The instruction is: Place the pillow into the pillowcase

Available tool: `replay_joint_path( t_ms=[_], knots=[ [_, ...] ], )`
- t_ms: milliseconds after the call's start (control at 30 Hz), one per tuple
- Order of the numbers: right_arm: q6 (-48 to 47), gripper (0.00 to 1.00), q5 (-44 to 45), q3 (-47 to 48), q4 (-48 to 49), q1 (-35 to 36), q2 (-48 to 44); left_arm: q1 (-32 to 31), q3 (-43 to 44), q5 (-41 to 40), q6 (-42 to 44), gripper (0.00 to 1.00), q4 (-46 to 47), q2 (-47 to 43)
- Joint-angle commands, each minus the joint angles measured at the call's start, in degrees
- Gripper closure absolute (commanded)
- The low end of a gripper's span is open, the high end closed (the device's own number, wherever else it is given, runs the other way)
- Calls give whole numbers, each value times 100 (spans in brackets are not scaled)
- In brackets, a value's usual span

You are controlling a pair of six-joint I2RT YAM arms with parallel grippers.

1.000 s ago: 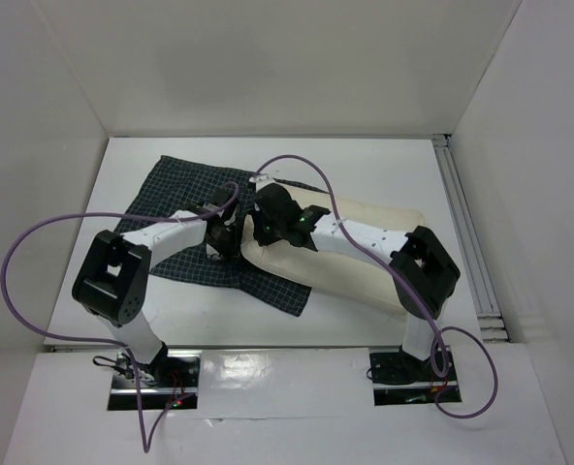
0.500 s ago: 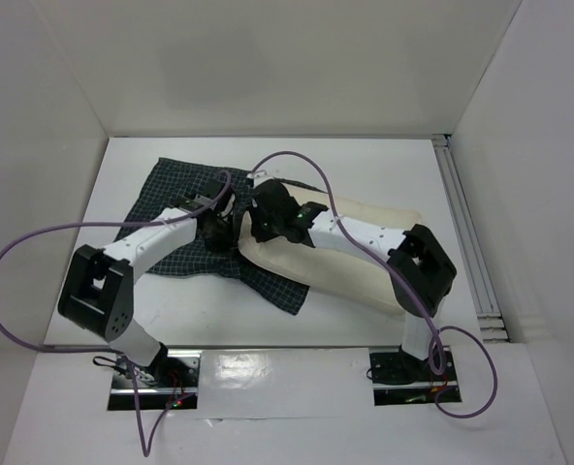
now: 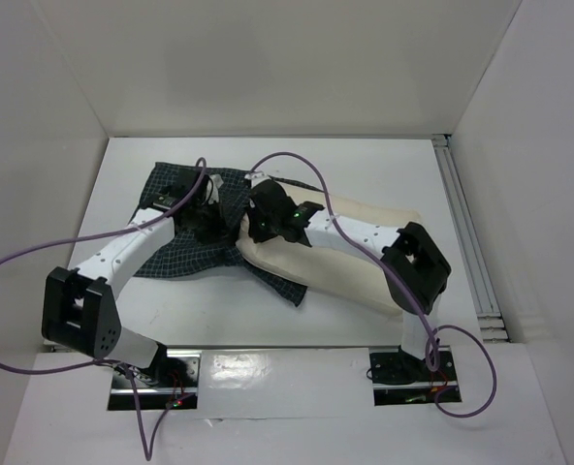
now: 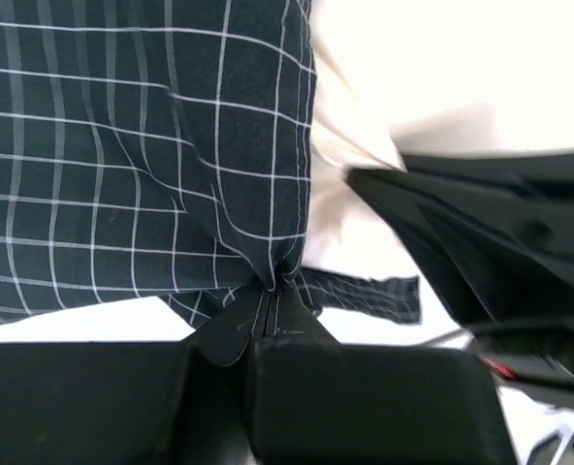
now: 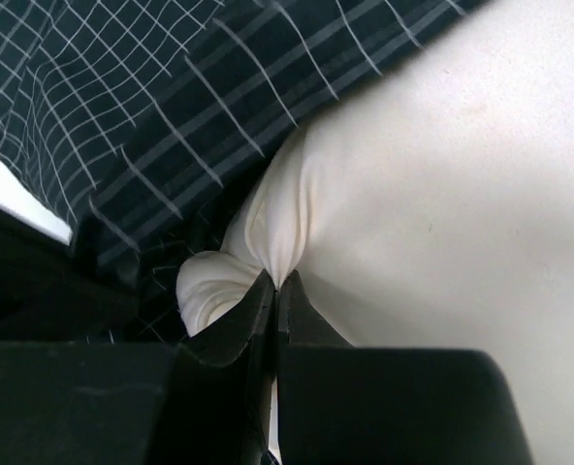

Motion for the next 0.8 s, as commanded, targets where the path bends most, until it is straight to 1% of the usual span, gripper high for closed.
replay_joint_path(
  t_ms=[0, 133, 233, 300, 367, 400, 433, 467, 500, 533, 567, 600, 633, 667, 700, 733, 767],
  knots=[
    [170, 100, -232, 576, 532, 5, 115, -17, 89, 587, 239, 100, 22, -284],
    [240, 100, -232, 981, 602, 5, 351, -17, -132, 1192, 529, 100, 92, -372],
    [520, 100, -293, 1035, 1013, -47, 588, -17, -272, 1431, 652, 100, 92, -372],
    [679, 100, -548, 1088, 1068, -48, 712, -17, -404, 1431, 652, 100, 145, -372],
    [811, 100, -706, 930, 1278, -109, 713, -17, -404, 1186, 652, 100, 92, -372],
    [873, 87, -707, 677, 1279, -109, 608, -17, -404, 1089, 652, 93, -12, -372],
    [873, 73, -646, 492, 1348, -109, 485, -17, -352, 1010, 652, 93, -66, -372],
    [873, 59, -567, 299, 1401, -109, 136, -17, -351, 827, 652, 93, -118, -320],
    [873, 30, -479, 105, 1402, -109, -76, -17, -264, 764, 652, 90, -180, -320],
    [873, 22, -304, -280, 1402, -109, -296, -17, -177, 702, 652, 86, -285, -320],
    [873, 18, -198, -458, 1402, -109, -751, -17, -123, 615, 652, 72, -338, -320],
    [804, 15, -84, -625, 1297, -109, -964, -17, -71, 562, 704, 61, -408, -320],
    [803, 13, 48, -783, 1235, -179, -1175, -17, -9, 500, 705, 49, -470, -320],
    [803, 13, 49, -1046, 1043, -258, -1543, -17, 61, 430, 765, 34, -523, -320],
    [803, 15, 145, -1161, 946, -259, -1720, -17, 62, 377, 766, 30, -523, -320],
    [803, 15, 302, -1276, 849, -354, -1896, -17, 244, 324, 766, 26, -576, -320],
    [803, 15, 304, -1503, 779, -416, -2063, -17, 324, 272, 766, 26, -576, -320]
  ],
)
